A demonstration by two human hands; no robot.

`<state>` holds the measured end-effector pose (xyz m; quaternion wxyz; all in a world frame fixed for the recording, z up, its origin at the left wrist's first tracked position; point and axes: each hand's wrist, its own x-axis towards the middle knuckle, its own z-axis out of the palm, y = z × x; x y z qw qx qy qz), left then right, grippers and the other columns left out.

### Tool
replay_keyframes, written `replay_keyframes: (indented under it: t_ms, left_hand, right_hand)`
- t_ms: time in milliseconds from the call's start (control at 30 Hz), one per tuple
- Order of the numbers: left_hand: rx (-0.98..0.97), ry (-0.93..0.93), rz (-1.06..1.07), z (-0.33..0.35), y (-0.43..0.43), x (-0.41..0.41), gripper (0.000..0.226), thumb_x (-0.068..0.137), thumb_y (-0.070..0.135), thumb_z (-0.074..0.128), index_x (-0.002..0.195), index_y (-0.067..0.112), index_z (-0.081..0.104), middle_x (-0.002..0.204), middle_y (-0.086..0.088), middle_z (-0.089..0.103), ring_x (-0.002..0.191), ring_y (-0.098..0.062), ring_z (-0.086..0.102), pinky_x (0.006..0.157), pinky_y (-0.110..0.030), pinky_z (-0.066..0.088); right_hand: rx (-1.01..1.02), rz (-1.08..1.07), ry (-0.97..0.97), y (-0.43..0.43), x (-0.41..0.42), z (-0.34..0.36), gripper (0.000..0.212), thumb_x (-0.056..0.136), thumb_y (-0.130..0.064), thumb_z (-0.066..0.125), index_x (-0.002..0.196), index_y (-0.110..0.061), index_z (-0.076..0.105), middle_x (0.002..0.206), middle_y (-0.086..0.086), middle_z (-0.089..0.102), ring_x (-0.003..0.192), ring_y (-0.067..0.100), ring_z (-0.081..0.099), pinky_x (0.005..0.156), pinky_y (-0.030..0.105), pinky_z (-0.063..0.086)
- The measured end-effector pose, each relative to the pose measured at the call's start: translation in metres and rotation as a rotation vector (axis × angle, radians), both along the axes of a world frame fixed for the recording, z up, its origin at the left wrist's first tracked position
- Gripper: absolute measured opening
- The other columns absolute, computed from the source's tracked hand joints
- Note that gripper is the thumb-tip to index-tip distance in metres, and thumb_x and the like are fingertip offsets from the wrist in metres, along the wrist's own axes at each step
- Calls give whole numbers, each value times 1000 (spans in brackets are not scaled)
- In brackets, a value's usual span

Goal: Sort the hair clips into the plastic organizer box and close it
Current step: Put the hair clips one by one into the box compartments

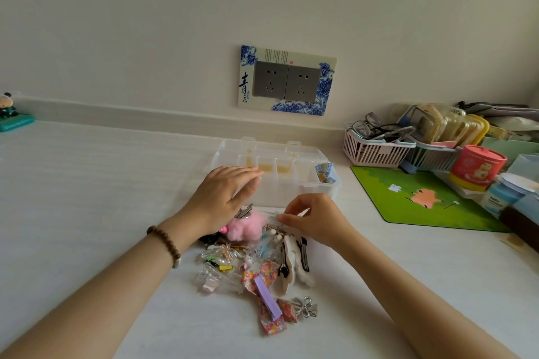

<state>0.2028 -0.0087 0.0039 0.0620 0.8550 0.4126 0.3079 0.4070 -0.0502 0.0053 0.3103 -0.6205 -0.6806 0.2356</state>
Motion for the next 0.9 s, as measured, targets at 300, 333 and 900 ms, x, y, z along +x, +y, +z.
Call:
replay_keyframes:
  t_ms: [300, 333, 900]
  left_hand:
    - [3, -6, 1, -2, 2, 0, 72, 84, 67, 2, 131, 33, 45, 140, 12, 45, 130, -3, 35, 110, -28, 19]
    - [-4, -10, 3, -2, 1, 0, 71, 84, 66, 3, 131, 33, 45, 140, 12, 45, 130, -3, 35, 111, -28, 19]
    - [2, -49, -25, 0, 0, -1, 77, 81, 71, 2, 130, 32, 46, 138, 12, 46, 128, 1, 33, 109, -25, 19]
  right_hand:
    - [-37, 106, 292, -2, 12, 21, 27, 75, -15, 73, 93, -12, 53, 85, 3, 68, 71, 12, 65, 66, 25, 55]
    - [19, 106, 388, -2, 15, 30, 28, 74, -12, 72, 94, -8, 53, 83, 5, 69, 68, 10, 66, 64, 22, 55]
    - [402, 85, -52, 53, 21, 52, 10, 80, -19, 70, 87, -15, 64, 88, -4, 69, 83, 7, 65, 77, 22, 51]
